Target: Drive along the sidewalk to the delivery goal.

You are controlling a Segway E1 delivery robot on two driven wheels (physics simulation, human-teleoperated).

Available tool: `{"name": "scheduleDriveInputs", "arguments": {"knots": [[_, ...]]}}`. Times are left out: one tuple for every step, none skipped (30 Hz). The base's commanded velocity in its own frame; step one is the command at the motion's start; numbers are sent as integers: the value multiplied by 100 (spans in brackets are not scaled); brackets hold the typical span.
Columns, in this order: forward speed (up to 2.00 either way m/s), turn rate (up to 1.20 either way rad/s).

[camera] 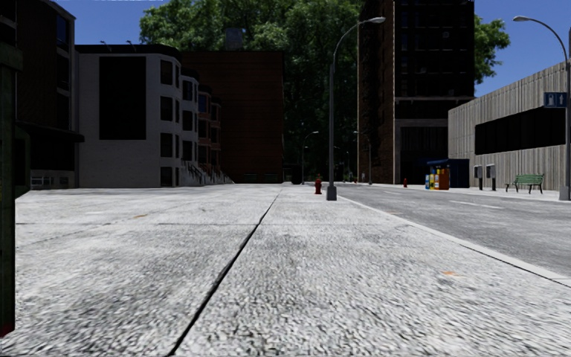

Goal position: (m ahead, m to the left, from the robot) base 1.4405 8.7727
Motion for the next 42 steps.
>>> {"name": "scheduleDriveInputs", "arguments": {"knots": [[200, 48], [200, 48], [200, 51], [200, 54], [200, 55], [200, 58], [200, 58], [200, 59], [200, 64], [200, 70], [200, 70], [200, 72], [200, 75], [200, 77], [200, 77], [200, 77], [200, 77], [200, 77], [200, 77], [200, 77], [200, 77], [200, 77], [200, 77], [200, 77], [200, 77], [200, 77], [200, 77], [200, 77], [200, 77], [200, 77], [200, 77], [200, 77], [200, 77], [200, 77], [200, 78], [200, 82], [200, 87], [200, 87], [200, 88], [200, 89], [200, 89], [200, 89]]}}
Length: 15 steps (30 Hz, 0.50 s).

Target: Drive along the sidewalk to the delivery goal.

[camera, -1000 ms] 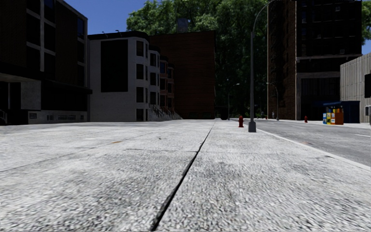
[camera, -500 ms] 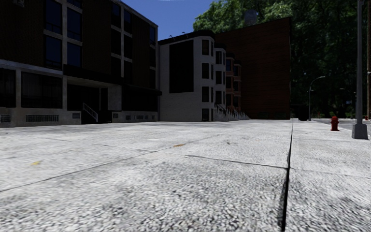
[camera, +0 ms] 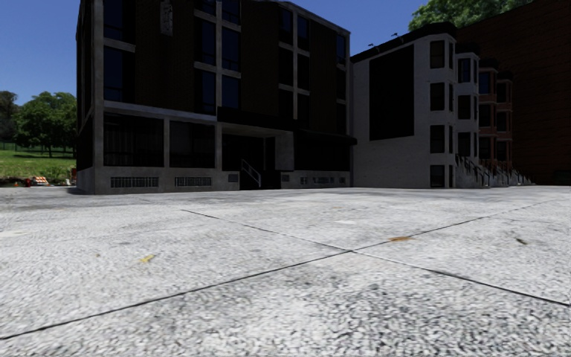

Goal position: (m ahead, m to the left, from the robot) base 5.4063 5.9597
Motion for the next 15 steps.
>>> {"name": "scheduleDriveInputs", "arguments": {"knots": [[200, 89], [200, 89], [200, 89], [200, 89], [200, 89], [200, 89], [200, 89], [200, 89], [200, 89], [200, 89], [200, 89], [200, 88], [200, 88], [200, 88], [200, 88]]}}
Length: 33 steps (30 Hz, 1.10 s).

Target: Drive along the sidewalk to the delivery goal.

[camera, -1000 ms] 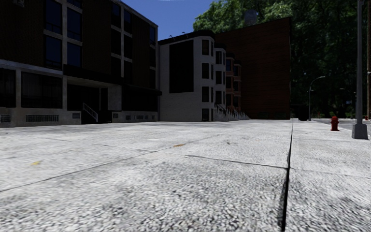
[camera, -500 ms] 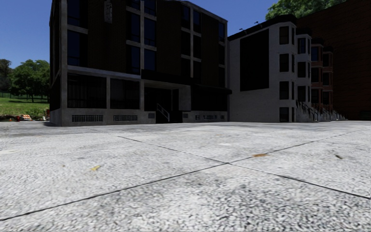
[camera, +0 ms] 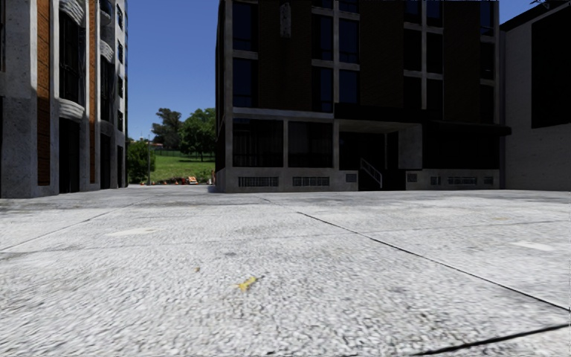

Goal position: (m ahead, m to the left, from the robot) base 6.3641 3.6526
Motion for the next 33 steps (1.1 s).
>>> {"name": "scheduleDriveInputs", "arguments": {"knots": [[200, 88], [200, 88], [200, 88], [200, 88], [200, 87], [200, 87], [200, 85], [200, 84], [200, 84], [200, 84], [200, 84], [200, 84], [200, 84], [200, 84], [200, 84], [200, 84], [200, 83], [200, 83], [200, 78], [200, 77], [200, 75], [200, 74], [200, 74], [200, 63], [200, 37], [200, 0], [200, 0], [200, 0], [200, 0], [200, 0], [200, 0], [200, 0], [200, 0]]}}
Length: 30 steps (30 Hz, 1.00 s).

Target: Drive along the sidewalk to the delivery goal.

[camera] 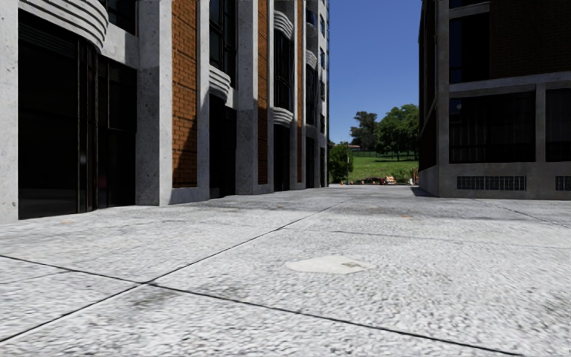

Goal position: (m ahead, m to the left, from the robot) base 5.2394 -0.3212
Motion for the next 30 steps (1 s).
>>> {"name": "scheduleDriveInputs", "arguments": {"knots": [[200, 0], [200, 0], [200, 0], [200, 0], [200, 0], [200, 0], [200, 0], [200, 0], [200, 0], [200, 0], [200, 0], [200, 0], [200, 0], [200, 0], [200, 0], [200, 0], [200, 0], [200, 0], [200, 0], [200, 0], [200, 0], [200, 0], [200, 0], [200, 0], [200, 0], [200, 0], [200, 0], [200, 0], [200, 0], [200, -8]]}}
